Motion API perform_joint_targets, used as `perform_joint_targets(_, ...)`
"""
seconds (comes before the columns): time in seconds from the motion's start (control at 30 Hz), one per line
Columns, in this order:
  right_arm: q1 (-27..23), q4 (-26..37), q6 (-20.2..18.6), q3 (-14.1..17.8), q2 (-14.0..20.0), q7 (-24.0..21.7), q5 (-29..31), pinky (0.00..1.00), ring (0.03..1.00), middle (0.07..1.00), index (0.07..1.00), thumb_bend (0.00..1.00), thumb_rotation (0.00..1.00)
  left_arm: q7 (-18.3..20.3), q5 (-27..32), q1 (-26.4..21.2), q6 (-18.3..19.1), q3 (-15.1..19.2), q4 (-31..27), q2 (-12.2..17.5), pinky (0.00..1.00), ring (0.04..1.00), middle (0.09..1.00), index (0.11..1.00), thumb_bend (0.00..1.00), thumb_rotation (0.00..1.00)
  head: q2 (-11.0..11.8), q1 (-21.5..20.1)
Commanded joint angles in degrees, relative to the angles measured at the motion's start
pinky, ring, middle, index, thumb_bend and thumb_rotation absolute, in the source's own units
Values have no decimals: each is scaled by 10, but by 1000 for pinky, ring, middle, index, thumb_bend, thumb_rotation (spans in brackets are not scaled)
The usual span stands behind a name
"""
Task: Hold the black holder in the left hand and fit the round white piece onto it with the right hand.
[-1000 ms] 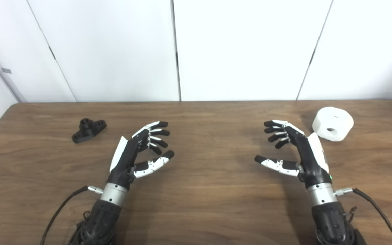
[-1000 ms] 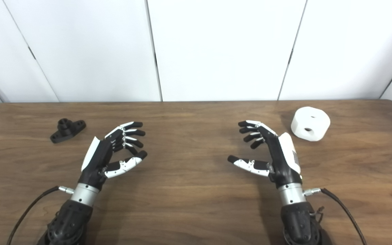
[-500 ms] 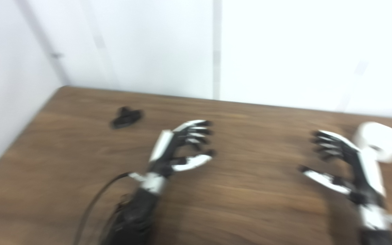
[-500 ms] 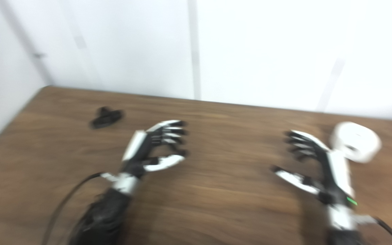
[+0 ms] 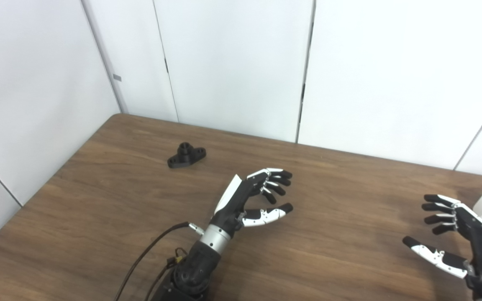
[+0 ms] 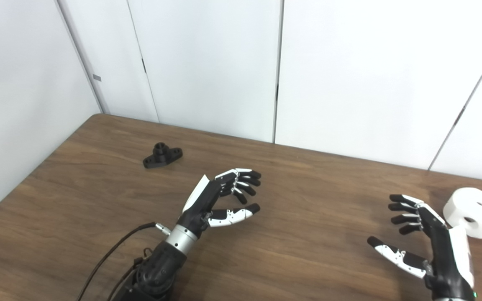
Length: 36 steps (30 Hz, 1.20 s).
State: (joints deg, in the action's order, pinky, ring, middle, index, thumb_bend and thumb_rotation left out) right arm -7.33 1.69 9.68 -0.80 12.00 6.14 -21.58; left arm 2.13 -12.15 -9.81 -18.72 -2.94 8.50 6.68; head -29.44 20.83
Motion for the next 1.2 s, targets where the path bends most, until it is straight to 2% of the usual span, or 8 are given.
perform_joint_targets(0.0,-16,23,7,6,5,-2,8,464,581,666,708,539,0,-10,0,-18,-8,9,-34,10,490,615,691,698,625,78,-1,4)
perform_joint_targets(0.17,-17,27,5,9,5,-4,10,457,580,665,700,547,0,-4,-17,-29,22,26,-77,41,456,571,657,665,684,20,-1,5)
perform_joint_targets(0.37,-17,28,4,12,6,-7,14,454,578,662,697,556,0,17,-6,-49,59,49,-112,94,489,601,670,656,730,1,-3,5)
perform_joint_targets(0.6,-19,37,-4,14,8,-15,12,458,584,664,694,558,0,23,-59,-66,127,68,-140,155,508,628,682,662,782,13,-5,11)
perform_joint_targets(0.73,-20,39,-7,14,8,-15,9,458,582,657,694,555,0,15,-98,-76,149,80,-145,183,503,618,678,660,805,16,-4,11)
perform_joint_targets(0.97,-22,35,2,14,9,-16,14,458,586,662,694,550,0,14,-143,-89,196,96,-137,230,520,683,721,661,828,15,-5,14)
perform_joint_targets(1.1,-21,34,7,14,11,-14,11,458,584,657,692,551,0,10,-173,-96,223,105,-126,254,556,729,757,651,865,60,-6,12)
perform_joint_targets(1.17,-20,36,6,15,11,-13,11,459,584,658,693,551,0,1,-200,-98,216,100,-114,274,569,734,770,656,892,170,-5,14)
